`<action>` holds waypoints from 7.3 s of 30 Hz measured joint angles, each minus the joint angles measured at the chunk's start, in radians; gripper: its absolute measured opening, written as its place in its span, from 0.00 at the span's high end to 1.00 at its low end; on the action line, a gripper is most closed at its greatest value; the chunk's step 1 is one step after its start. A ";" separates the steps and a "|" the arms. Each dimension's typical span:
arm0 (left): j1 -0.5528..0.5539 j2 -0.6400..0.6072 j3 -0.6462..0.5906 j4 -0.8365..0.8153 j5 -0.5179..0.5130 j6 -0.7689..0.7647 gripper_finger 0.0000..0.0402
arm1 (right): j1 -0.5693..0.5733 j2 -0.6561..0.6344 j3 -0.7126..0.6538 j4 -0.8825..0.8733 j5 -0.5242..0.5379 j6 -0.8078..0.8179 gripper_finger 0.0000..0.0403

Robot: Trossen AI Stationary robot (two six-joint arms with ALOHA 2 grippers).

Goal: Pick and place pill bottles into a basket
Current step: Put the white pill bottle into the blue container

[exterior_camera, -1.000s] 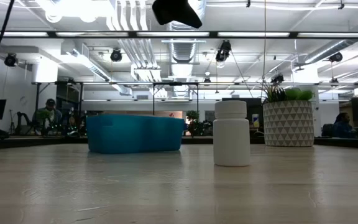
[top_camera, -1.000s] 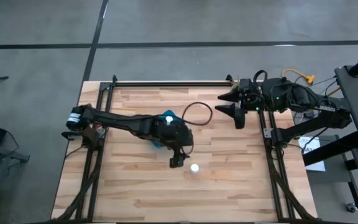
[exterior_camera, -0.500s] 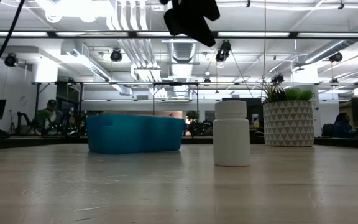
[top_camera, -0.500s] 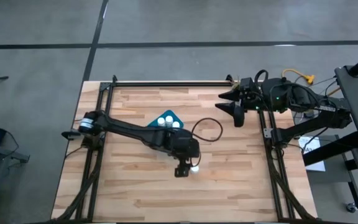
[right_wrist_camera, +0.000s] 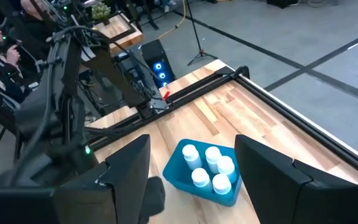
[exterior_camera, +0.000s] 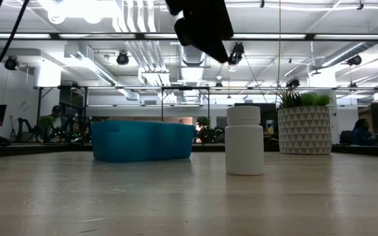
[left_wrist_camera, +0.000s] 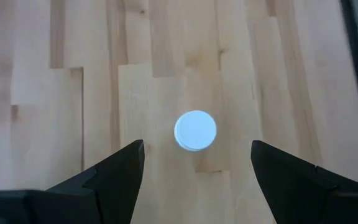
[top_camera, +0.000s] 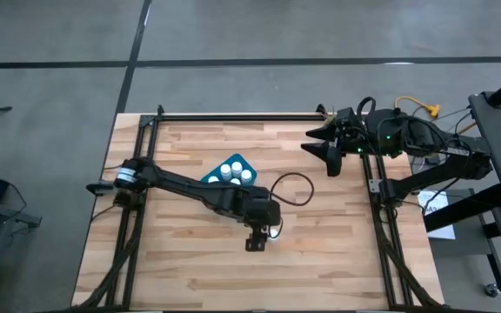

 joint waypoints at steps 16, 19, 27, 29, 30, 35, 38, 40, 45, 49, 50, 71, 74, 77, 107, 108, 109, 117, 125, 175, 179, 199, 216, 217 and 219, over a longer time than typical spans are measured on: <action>-0.010 0.165 0.122 -0.029 0.017 0.022 0.31 | 0.000 0.000 0.000 -0.005 -0.007 -0.001 0.44; -0.010 0.187 0.133 -0.034 0.025 0.031 0.31 | 0.000 0.000 0.000 -0.006 -0.008 -0.002 0.44; -0.012 0.205 0.127 -0.027 0.041 0.032 0.31 | 0.000 0.000 0.000 -0.006 -0.010 -0.005 0.44; -0.012 0.210 0.127 -0.010 0.040 0.032 0.31 | 0.000 0.000 0.000 -0.005 -0.010 -0.005 0.44; -0.011 0.211 0.126 -0.018 0.040 0.032 0.31 | 0.000 0.000 0.000 -0.006 -0.010 -0.005 0.44; -0.010 0.230 0.111 0.000 0.040 0.032 0.31 | 0.000 0.000 0.000 -0.005 -0.010 -0.005 0.44; -0.010 0.245 0.110 0.006 0.040 0.032 0.31 | 0.000 0.000 0.000 -0.005 -0.010 -0.004 0.44; -0.010 0.252 0.110 0.006 0.042 0.032 0.31 | 0.000 0.000 0.000 -0.005 -0.010 -0.004 0.44; -0.007 0.266 0.110 0.013 0.043 0.032 0.31 | 0.000 0.001 0.000 -0.005 -0.010 -0.004 0.44; 0.000 0.265 0.110 0.043 0.043 0.032 0.34 | 0.000 0.001 0.000 -0.005 -0.010 -0.002 0.44; 0.003 0.265 0.110 0.044 0.043 0.032 0.35 | 0.000 0.001 0.000 -0.005 -0.010 -0.001 0.44; 0.008 0.256 0.124 -0.062 0.056 0.059 0.64 | 0.000 0.001 0.000 -0.005 -0.009 -0.005 0.44; 0.005 0.256 0.142 -0.111 0.055 0.059 0.64 | 0.000 0.001 0.000 -0.005 -0.009 -0.005 0.44; 0.003 0.232 0.154 -0.142 0.050 0.059 0.64 | 0.000 0.001 0.000 -0.005 -0.009 -0.004 0.44; 0.006 -0.152 0.125 -0.502 -0.163 0.082 0.64 | 0.000 0.007 0.000 -0.004 -0.009 -0.004 0.44; 0.008 -0.160 0.124 -0.503 -0.163 0.087 0.64 | 0.000 0.007 0.000 -0.004 -0.009 -0.004 0.44; 0.013 -0.167 0.122 -0.510 -0.162 0.091 0.64 | 0.000 0.007 0.000 -0.004 -0.009 -0.004 0.44; 0.067 -0.254 0.090 -0.529 -0.158 0.124 0.64 | 0.000 0.007 0.000 -0.004 -0.009 -0.004 0.44; 0.102 -0.346 -0.055 -0.479 -0.151 0.146 0.64 | 0.000 0.007 0.000 -0.004 -0.009 -0.004 0.44; 0.295 -0.385 -0.480 -0.124 -0.012 0.216 0.64 | 0.000 0.008 0.000 0.083 0.000 0.110 0.44; 0.295 -0.385 -0.502 -0.076 -0.013 0.214 0.64 | 0.000 0.008 0.000 0.084 0.000 0.110 0.44; 0.300 -0.397 -0.637 0.038 -0.016 0.161 0.64 | 0.000 0.008 0.000 0.085 -0.001 0.111 0.44; 0.300 -0.392 -0.691 0.101 -0.007 0.132 0.64 | 0.000 0.008 0.000 0.085 -0.001 0.111 0.44; 0.300 -0.392 -0.703 0.108 -0.002 0.126 0.64 | 0.000 0.008 0.000 0.085 -0.001 0.111 0.44; 0.300 -0.392 -0.717 0.114 0.001 0.114 0.64 | 0.000 0.008 0.000 0.085 -0.001 0.111 0.44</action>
